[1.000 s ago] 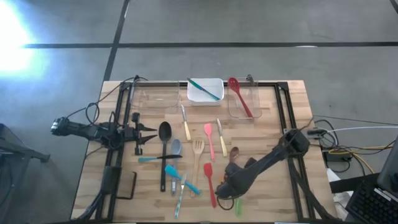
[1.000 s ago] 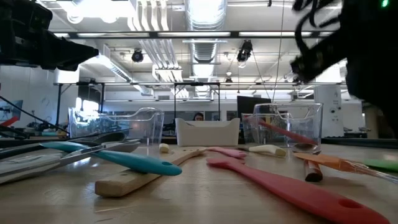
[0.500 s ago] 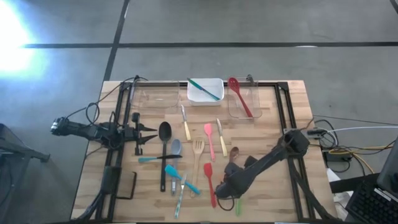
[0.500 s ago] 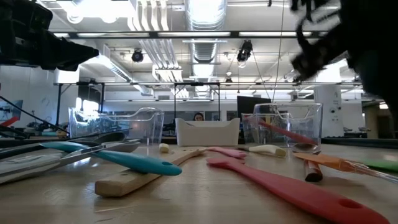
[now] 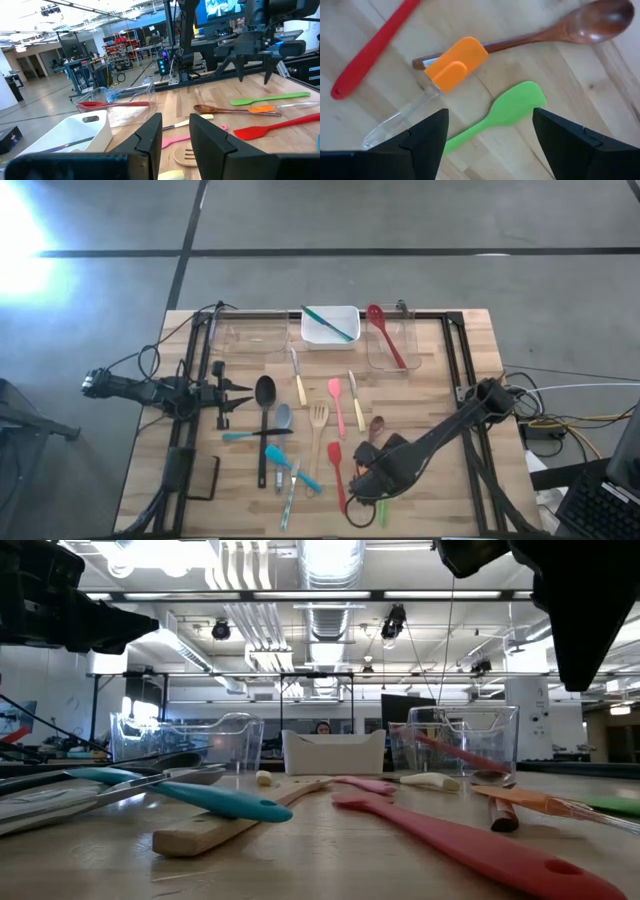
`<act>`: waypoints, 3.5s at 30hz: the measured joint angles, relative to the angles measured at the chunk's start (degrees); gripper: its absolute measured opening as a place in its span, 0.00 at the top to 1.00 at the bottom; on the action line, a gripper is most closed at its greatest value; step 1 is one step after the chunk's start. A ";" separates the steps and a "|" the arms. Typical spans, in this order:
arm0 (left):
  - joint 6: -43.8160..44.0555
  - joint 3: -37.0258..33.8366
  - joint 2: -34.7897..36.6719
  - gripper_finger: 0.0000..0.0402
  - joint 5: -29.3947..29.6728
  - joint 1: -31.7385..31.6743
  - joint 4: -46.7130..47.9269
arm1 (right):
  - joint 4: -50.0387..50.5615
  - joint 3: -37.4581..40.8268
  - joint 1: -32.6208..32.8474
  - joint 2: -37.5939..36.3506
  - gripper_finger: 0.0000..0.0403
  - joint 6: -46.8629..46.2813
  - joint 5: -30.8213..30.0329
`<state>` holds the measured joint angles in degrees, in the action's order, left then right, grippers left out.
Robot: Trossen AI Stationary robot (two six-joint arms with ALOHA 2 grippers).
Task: Pick & Place Kitchen Items
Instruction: Put the green spatula into the left transparent bin
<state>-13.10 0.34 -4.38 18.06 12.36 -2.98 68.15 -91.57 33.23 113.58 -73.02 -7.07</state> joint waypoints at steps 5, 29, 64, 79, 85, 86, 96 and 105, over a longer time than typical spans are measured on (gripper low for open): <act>0.02 0.00 0.00 0.75 0.00 -0.01 0.00 | 1.16 1.85 -0.34 0.15 0.26 -1.15 2.08; 0.16 0.00 -0.02 0.75 -0.15 0.00 0.00 | -11.25 13.86 -1.77 0.15 0.25 3.72 9.52; -0.20 0.00 -0.04 0.75 -0.17 -0.01 0.00 | -20.54 24.95 -3.47 -0.72 0.50 -7.65 6.04; -0.20 0.00 -0.04 0.75 -0.17 0.00 0.00 | -18.99 24.85 -3.50 -1.00 0.82 -7.53 7.96; -0.18 0.00 -0.04 0.75 -0.17 -0.01 -0.01 | -17.89 25.05 -3.52 -3.25 0.83 -7.53 8.07; -0.19 0.00 -0.05 0.75 -0.17 0.00 -0.02 | -17.38 25.16 -3.52 -3.93 0.83 -7.54 7.49; 0.15 0.00 -0.07 0.75 -0.02 -0.01 -1.66 | -8.55 26.05 -3.52 -8.85 0.98 -9.71 3.60; 2.43 0.00 -0.03 0.75 -0.09 -0.01 -2.91 | -8.22 25.90 -3.35 -16.47 0.98 -10.96 -2.78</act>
<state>-10.67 0.34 -4.42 17.98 12.35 -5.89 59.93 -65.67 29.88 97.11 -83.98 -9.85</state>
